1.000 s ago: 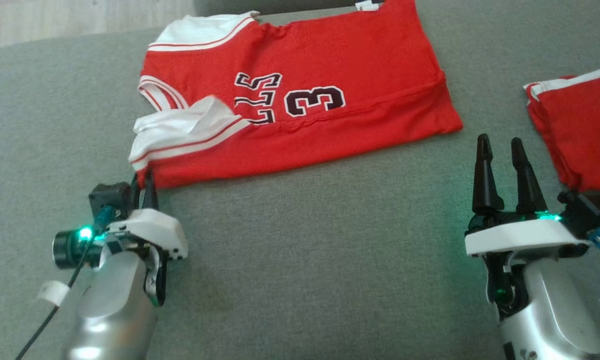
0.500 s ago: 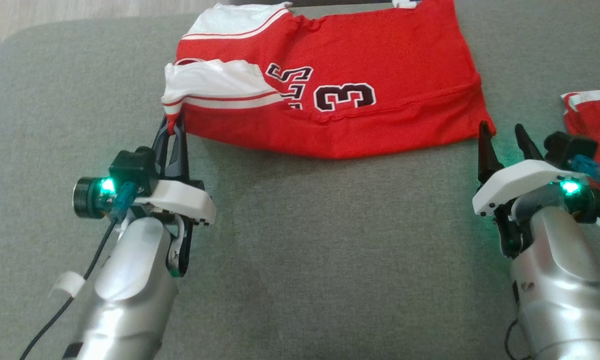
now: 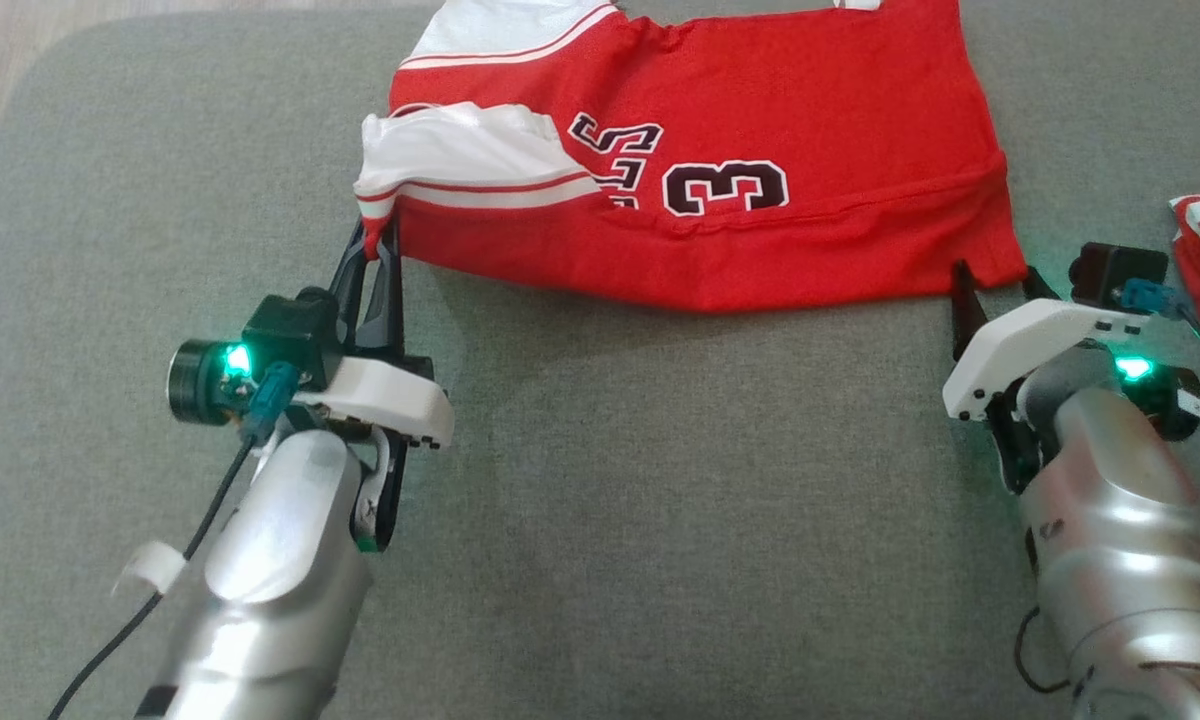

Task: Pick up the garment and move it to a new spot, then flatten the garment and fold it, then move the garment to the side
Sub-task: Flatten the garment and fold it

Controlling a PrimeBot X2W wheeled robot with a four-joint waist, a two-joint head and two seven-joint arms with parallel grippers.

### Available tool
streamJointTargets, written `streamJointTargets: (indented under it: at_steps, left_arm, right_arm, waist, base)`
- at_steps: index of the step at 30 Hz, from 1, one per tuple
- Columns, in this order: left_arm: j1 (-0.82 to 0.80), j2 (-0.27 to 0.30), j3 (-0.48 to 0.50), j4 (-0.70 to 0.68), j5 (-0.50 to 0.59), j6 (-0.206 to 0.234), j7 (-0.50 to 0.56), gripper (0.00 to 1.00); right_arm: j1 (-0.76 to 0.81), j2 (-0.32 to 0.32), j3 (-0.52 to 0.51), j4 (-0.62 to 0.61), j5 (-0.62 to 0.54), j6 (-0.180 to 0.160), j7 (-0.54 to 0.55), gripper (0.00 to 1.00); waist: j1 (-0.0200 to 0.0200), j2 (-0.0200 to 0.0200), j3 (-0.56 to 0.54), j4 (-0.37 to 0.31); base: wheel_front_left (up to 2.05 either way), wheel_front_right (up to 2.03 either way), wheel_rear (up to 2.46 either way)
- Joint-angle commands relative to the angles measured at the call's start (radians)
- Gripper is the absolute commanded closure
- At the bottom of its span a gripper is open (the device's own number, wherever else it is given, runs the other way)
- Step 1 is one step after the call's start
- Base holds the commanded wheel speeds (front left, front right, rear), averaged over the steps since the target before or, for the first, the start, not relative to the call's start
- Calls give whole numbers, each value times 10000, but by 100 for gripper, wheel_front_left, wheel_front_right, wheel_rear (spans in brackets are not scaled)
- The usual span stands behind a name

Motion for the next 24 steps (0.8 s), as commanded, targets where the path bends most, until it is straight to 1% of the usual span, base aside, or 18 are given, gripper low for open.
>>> streamJointTargets:
  at_steps: [1, 2, 3, 10, 13, 19, 24]
  left_arm:
    - [-113, 233, 196, -381, 62, 90, 22, 100]
    - [-100, 250, 182, -395, 58, 92, 46, 100]
    - [-89, 278, 158, -397, 67, 94, 89, 100]
    - [172, 508, 111, -244, 18, 147, 387, 100]
    - [387, 662, 51, -107, 35, 164, 556, 100]
    - [830, 1010, -45, 83, 75, 179, 852, 100]
    - [1442, 1352, -246, 139, 84, 38, 1275, 100]
  right_arm:
    - [-172, 59, 154, 134, -103, 35, -59, 54]
    - [-223, 59, 119, 273, -131, 35, -122, 80]
    - [-271, 59, 103, 401, -165, 35, -204, 100]
    - [-385, 59, 122, 676, -680, 35, -1358, 100]
    - [-307, 59, 126, 721, -750, 35, -1670, 100]
    - [-40, 59, 255, 877, -605, 35, -1903, 100]
    - [398, 59, 501, 1069, -169, 35, -1992, 100]
  waist:
    - [0, 0, -9, 4]
    - [0, 0, -14, 1]
    - [0, 0, -23, -6]
    - [0, 0, -273, -193]
    - [0, 0, -490, -291]
    - [0, 0, -936, -454]
    - [0, 0, -1497, -599]
  base:
    - [0, 0, 0]
    - [0, 0, 0]
    - [0, 0, 0]
    - [0, 0, 0]
    - [0, 0, 0]
    - [0, 0, 0]
    - [0, 0, 0]
